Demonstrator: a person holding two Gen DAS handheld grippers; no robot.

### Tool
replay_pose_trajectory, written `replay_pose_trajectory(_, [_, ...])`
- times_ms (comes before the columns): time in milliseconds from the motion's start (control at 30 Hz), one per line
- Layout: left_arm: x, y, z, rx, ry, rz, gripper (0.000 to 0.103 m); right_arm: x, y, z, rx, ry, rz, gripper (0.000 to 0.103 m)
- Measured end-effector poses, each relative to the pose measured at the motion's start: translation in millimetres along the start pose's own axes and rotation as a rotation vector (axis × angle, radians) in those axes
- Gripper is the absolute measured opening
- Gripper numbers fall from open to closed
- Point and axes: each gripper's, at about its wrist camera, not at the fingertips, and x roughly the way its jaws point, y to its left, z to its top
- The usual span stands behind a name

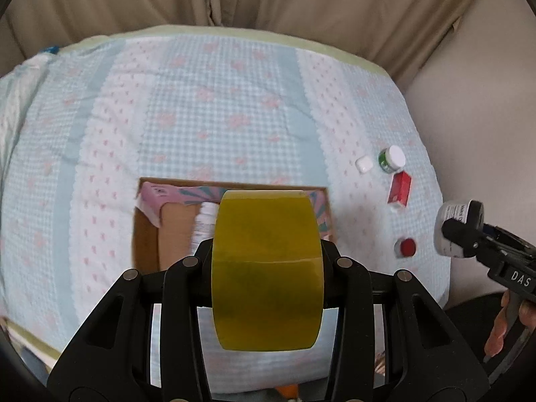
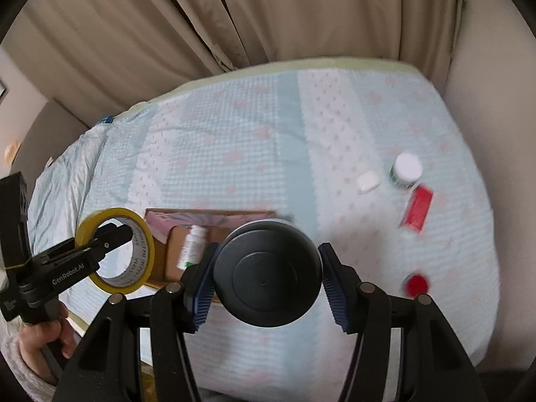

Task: Organize rigid objects
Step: 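Carry the tape roll and black lid into the box and release both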

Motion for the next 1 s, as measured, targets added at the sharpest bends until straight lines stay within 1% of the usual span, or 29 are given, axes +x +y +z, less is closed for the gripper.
replay_pose_trajectory(67, [9,22,3,0.020,0.020,-0.014,0.036,18,21,-7,0.022,0.035,-0.008,0.054])
replay_pose_trajectory(133, [21,40,4,0.038,0.054,-0.019,0.036,33,37,-11,0.047,0.057,-0.037,0.054])
replay_pose_trajectory(200, [34,56,5,0.068,0.091,-0.021,0.036,39,46,-15,0.095,0.064,-0.038,0.054])
replay_pose_trajectory(267, [47,66,6,0.106,0.118,-0.018,0.036,48,56,-19,0.138,0.077,-0.030,0.054])
replay_pose_trajectory(400, [73,81,6,0.165,0.167,0.003,0.036,76,73,-24,0.157,0.117,-0.059,0.054])
replay_pose_trajectory(467, [86,87,6,0.176,0.191,0.006,0.036,86,73,-25,0.179,0.132,-0.064,0.054])
replay_pose_trajectory(600, [114,95,7,0.216,0.230,0.046,0.036,116,72,-25,0.206,0.157,-0.081,0.054])
replay_pose_trajectory(767, [150,100,9,0.234,0.286,0.066,0.036,162,61,-18,0.230,0.189,-0.093,0.054])
replay_pose_trajectory(867, [170,99,10,0.273,0.300,0.111,0.036,190,53,-15,0.251,0.207,-0.105,0.054])
replay_pose_trajectory(1000, [192,99,10,0.284,0.345,0.140,0.036,217,42,-9,0.305,0.231,-0.097,0.054])
